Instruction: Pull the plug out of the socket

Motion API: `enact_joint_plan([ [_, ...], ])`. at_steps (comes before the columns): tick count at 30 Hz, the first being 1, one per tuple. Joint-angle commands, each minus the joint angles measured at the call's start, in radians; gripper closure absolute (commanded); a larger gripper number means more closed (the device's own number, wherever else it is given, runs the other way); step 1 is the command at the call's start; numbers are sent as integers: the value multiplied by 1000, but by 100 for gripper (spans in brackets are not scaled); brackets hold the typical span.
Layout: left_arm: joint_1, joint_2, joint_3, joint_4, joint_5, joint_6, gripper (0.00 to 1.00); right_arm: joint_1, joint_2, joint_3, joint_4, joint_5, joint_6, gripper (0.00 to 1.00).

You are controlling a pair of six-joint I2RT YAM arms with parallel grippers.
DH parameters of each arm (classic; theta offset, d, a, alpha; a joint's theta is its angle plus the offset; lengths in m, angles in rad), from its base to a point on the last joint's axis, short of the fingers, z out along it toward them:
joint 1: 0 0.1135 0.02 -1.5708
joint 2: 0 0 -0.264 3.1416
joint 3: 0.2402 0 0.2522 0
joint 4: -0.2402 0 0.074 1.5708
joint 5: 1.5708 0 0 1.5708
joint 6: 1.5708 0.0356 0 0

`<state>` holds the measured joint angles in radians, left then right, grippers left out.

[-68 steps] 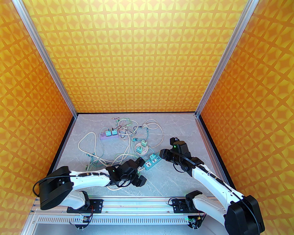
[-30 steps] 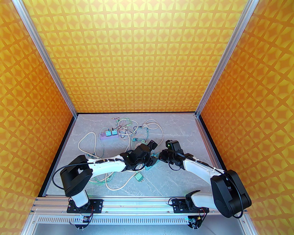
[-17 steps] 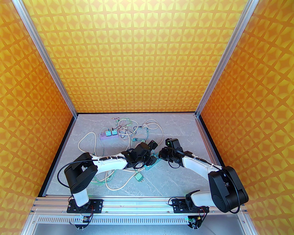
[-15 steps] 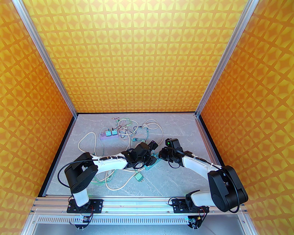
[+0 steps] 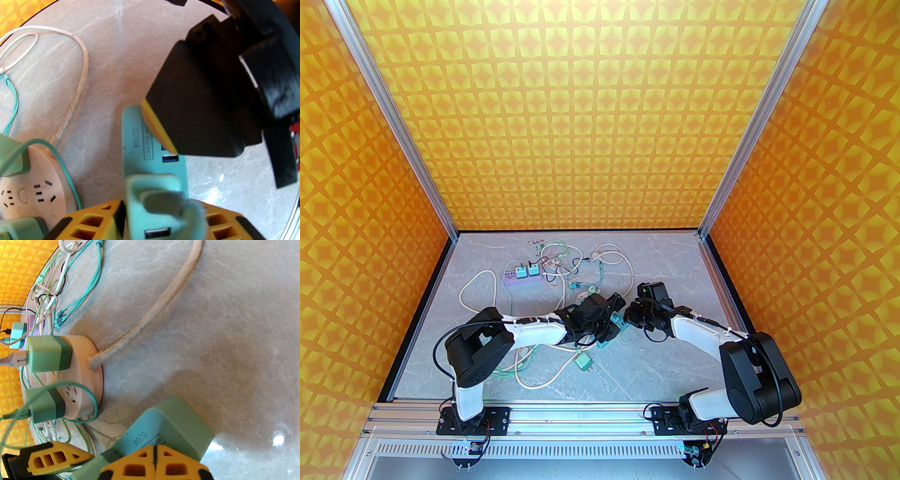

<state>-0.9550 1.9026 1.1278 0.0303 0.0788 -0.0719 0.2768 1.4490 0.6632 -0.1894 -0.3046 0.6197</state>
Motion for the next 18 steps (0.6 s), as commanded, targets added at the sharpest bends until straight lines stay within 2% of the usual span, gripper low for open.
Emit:
enact_joint_plan([
  [1,5,16,39,-14,16,32,63,1,21,19,-13,-34,-19,100],
  [4,5,15,40,-13,8,34,68,1,29,21,-32,-19,-24,100],
  [6,5,12,44,-16,3,34,78,0,35,22,-43,-12,-27,100],
  [14,15,-21,36,6,3,-14,83,1,47,14,-80,31,-41,100],
  [18,30,-47,23,39,41,-63,85,1,41,6,-79,35,-44,100],
])
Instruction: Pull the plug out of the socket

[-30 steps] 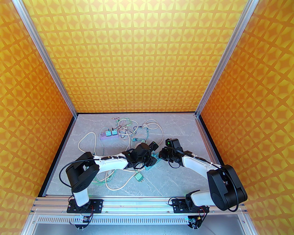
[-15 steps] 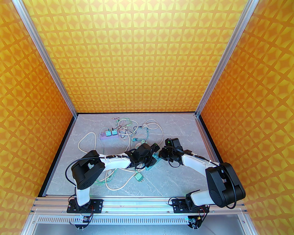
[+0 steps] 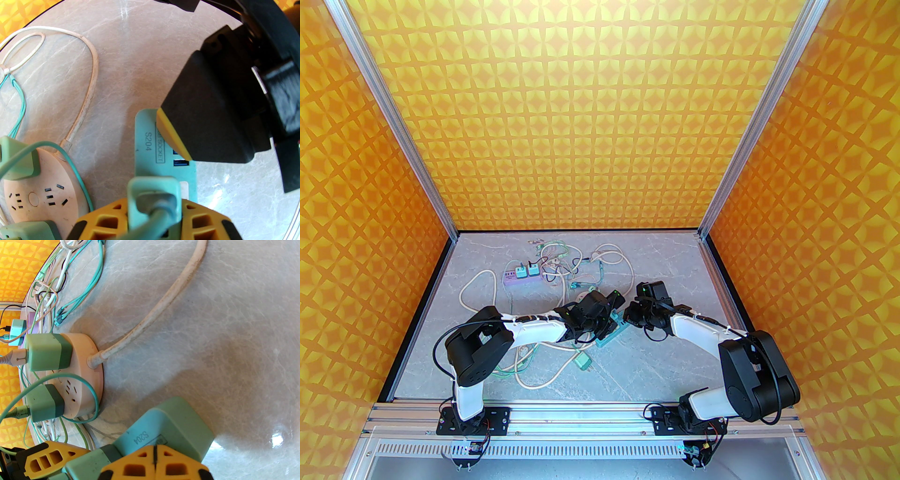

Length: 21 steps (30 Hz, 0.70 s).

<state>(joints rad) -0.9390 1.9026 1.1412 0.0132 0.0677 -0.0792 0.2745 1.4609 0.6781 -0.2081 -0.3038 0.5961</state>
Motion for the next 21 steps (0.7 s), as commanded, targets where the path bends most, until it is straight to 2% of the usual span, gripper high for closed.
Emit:
enact_joint_plan([
  [1,16,-54,5,63,58,-64,85,3,28,-8,-64,40,-22,100],
  [9,11,-79,7,47,73,-50,87,3,31,-9,-64,45,-28,100],
  [15,-56,-37,56,-35,-50,45,89,3,36,-10,-59,39,-28,100],
  [21,-71,-24,56,-33,-86,45,90,3,37,-22,-57,46,-30,100],
])
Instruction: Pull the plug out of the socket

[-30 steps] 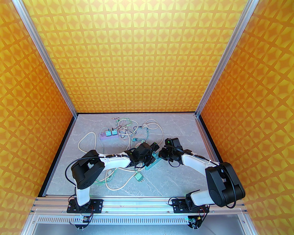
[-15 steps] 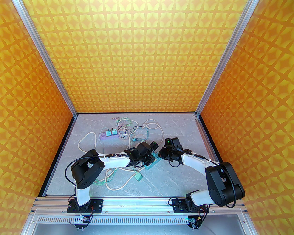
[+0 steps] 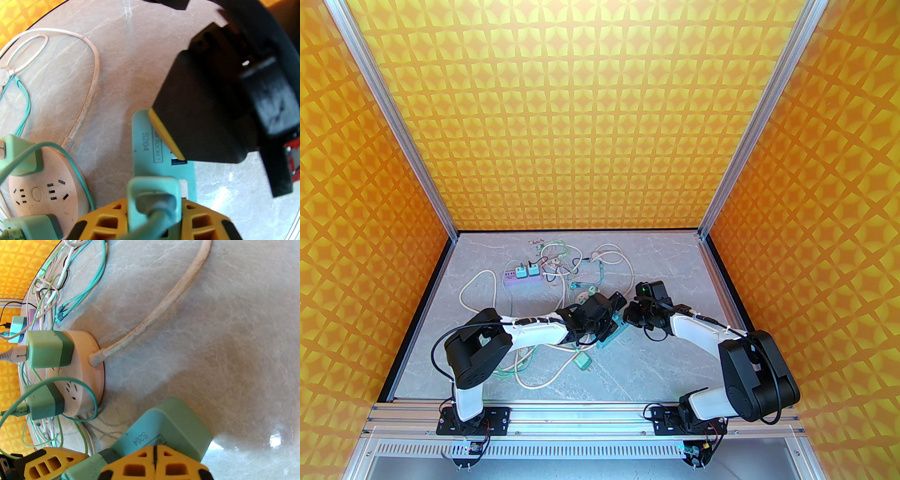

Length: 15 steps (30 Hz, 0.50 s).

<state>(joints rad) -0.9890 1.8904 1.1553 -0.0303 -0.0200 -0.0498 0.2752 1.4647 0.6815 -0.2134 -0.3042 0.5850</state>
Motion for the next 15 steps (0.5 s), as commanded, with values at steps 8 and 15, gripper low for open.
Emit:
enact_joint_plan([
  [8,59,-66,19,55,116,-114,90,2,28,-40,-66,71,-31,100],
  [15,62,-123,34,21,127,-116,90,2,30,-37,-67,70,-35,100],
])
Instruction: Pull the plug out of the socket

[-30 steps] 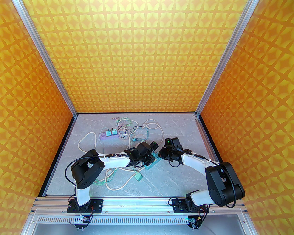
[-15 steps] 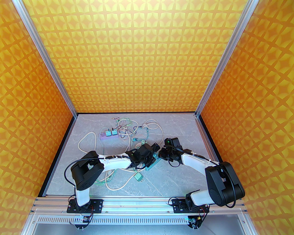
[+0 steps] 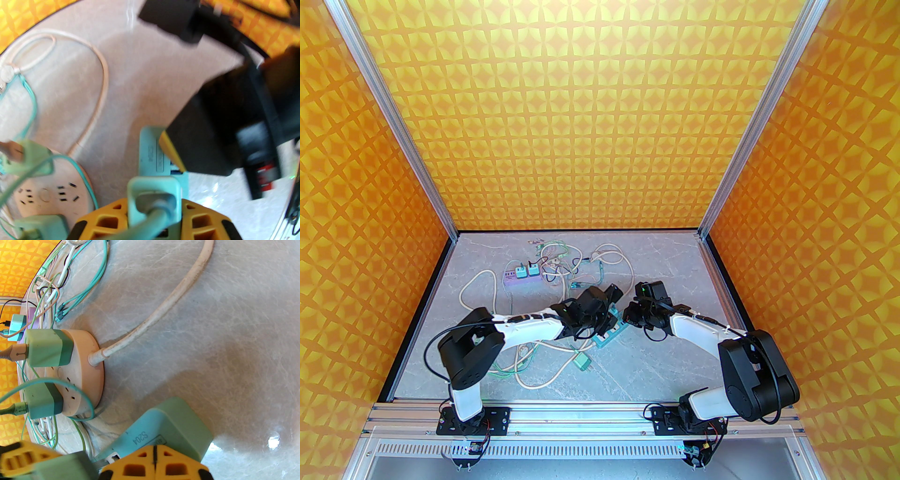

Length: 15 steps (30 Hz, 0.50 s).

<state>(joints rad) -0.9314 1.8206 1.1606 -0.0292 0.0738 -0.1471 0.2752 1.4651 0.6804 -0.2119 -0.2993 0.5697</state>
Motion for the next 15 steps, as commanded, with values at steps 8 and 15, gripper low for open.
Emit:
enact_joint_plan([
  [8,-34,-123,-22,-9,55,-38,88,2,-38,-18,-73,57,-8,100],
  [15,-90,-152,-94,5,55,-80,87,2,-283,-5,-91,132,10,100],
])
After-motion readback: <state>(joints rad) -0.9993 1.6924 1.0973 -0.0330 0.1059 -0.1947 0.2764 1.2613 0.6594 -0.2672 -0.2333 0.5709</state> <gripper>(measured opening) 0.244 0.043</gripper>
